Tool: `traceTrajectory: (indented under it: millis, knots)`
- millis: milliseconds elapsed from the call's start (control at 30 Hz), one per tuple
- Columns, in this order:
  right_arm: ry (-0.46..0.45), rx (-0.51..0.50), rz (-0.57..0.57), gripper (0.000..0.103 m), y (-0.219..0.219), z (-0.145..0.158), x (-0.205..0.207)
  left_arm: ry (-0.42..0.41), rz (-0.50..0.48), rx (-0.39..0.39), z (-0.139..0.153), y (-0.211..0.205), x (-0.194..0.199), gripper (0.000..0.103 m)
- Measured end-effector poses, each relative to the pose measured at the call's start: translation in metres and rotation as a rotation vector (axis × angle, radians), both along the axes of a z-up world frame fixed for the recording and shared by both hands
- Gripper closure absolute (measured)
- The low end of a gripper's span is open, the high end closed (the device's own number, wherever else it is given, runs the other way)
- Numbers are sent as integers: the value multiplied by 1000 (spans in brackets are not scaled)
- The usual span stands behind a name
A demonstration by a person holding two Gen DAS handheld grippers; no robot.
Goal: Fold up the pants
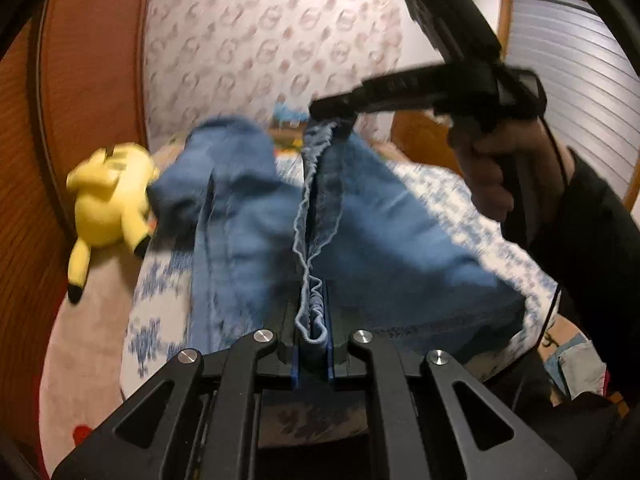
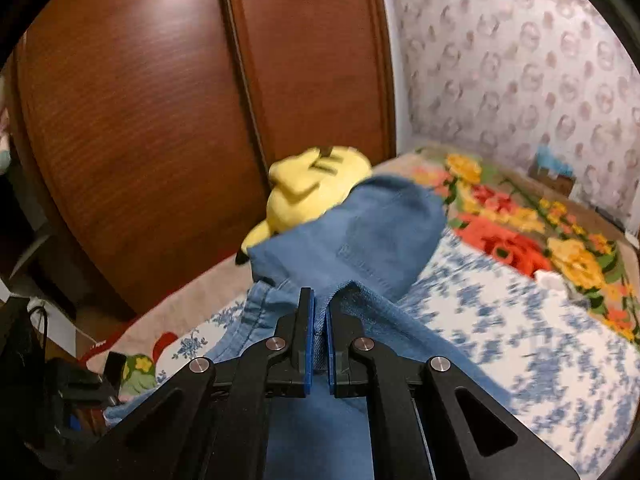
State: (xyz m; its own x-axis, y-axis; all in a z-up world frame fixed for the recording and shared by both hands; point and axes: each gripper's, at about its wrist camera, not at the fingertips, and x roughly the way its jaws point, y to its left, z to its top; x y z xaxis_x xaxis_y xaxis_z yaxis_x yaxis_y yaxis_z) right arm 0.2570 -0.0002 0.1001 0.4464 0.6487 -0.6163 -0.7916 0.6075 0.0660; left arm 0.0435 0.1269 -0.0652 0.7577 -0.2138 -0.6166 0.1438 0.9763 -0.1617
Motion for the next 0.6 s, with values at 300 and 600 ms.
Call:
traceTrajectory:
  millis: [300, 600]
  knots:
    - [140, 48, 50, 92, 49, -32, 40, 68, 12, 13, -26, 11, -2, 90]
    - [117, 129, 58, 67, 51, -21, 42, 47, 86, 49, -15, 31, -2, 68]
